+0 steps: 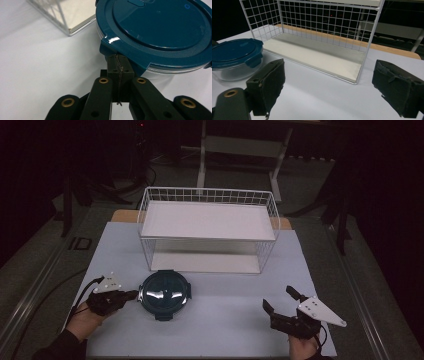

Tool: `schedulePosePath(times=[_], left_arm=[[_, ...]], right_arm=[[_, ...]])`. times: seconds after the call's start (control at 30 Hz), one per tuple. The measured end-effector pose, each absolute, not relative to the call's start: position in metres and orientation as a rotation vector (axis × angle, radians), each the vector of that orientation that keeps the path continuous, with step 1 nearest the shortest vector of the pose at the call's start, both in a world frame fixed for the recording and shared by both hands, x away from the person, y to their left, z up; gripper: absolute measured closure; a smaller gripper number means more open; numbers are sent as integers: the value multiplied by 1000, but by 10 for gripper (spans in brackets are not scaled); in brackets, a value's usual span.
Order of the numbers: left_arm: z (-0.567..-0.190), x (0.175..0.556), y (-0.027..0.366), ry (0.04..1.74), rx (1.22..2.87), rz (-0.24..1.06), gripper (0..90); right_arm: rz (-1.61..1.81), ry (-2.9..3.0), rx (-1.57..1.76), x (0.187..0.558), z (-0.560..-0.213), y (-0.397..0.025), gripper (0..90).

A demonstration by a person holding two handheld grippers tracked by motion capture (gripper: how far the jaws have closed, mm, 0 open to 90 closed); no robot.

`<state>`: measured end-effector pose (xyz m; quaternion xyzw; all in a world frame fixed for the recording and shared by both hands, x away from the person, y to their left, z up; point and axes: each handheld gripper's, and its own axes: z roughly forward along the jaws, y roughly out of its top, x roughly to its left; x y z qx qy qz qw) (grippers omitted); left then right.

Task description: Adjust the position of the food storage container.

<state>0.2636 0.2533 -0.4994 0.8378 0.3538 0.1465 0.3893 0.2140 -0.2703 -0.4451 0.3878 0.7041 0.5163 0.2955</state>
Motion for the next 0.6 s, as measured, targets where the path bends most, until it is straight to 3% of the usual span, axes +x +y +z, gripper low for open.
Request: schedulePosePath(times=[0.6], left_arm=[[-499,287,196,813,2149,308,898]], right_arm=[[1375,1890,1023,213,-446,-268,111]])
